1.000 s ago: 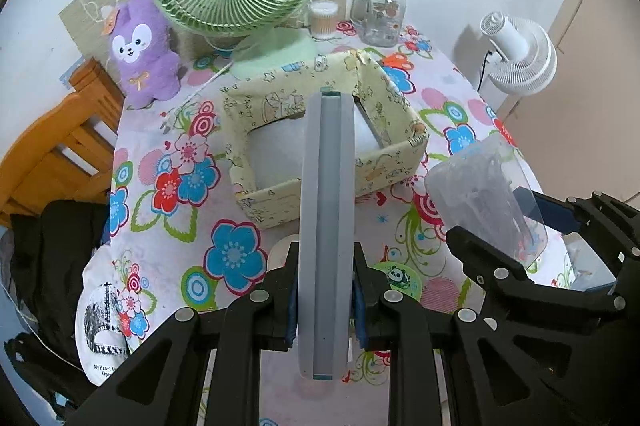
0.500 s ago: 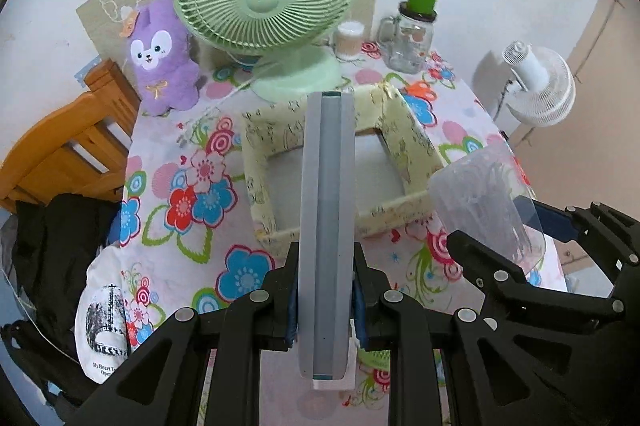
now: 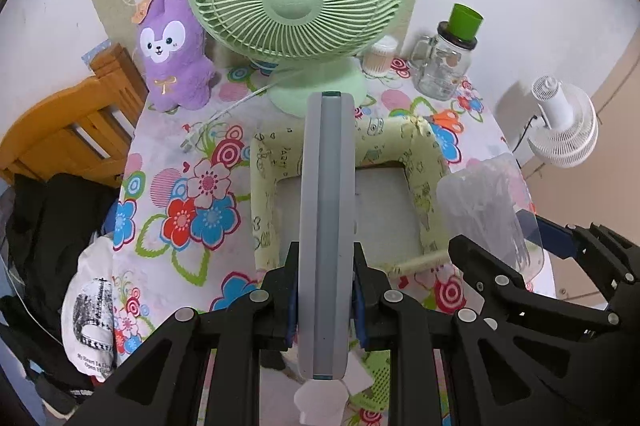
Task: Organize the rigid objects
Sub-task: 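Lift the remote and floss-pick box and carry both over the fabric box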
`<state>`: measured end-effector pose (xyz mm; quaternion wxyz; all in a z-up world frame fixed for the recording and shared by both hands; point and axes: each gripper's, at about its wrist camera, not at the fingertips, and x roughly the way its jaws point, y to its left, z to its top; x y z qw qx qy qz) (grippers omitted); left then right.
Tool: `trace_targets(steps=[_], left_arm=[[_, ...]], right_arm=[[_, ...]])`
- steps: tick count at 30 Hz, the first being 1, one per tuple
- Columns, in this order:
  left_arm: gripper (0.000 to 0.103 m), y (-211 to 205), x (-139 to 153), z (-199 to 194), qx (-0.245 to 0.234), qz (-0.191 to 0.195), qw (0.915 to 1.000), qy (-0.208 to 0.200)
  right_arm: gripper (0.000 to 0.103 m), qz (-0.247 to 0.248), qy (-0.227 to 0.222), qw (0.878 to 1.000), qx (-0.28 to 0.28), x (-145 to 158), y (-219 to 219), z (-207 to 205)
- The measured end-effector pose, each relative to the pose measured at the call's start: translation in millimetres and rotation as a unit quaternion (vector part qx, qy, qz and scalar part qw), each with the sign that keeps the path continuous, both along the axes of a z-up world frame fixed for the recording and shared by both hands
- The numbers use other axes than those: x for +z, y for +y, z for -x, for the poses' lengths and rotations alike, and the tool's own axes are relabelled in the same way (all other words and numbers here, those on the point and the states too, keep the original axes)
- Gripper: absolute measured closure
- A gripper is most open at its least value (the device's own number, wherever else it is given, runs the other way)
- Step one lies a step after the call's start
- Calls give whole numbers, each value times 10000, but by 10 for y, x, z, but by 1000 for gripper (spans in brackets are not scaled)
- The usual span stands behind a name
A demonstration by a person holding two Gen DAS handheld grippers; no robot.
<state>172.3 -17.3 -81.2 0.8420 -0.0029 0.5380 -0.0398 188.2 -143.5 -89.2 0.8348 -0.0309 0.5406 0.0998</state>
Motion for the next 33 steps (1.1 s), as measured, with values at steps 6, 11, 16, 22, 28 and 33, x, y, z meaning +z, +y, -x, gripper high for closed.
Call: trace_targets(steps=[6, 11, 16, 22, 28, 33], left_arm=[[83, 41, -67, -156, 218, 105, 9997, 48], [83, 23, -179, -239, 267, 61, 9995, 142], [83, 28, -257, -334, 366, 70, 9991, 179], [83, 42, -423, -449, 462, -20, 9984, 317], [83, 59, -570, -536, 544, -38, 9972, 519], [83, 92, -654, -616, 607, -91, 9963, 602]], right_arm=[[40, -193, 85, 9997, -127, -102, -16, -207], [40, -272, 140, 9993, -233, -188, -40, -357], [40, -247, 173, 9992, -277, -256, -50, -474], [40, -330, 369, 9980, -398, -418, -105, -605], [40, -354, 507, 9970, -466, -566, -134, -732], [40, -333, 463, 9974, -436, -608, -92, -845]])
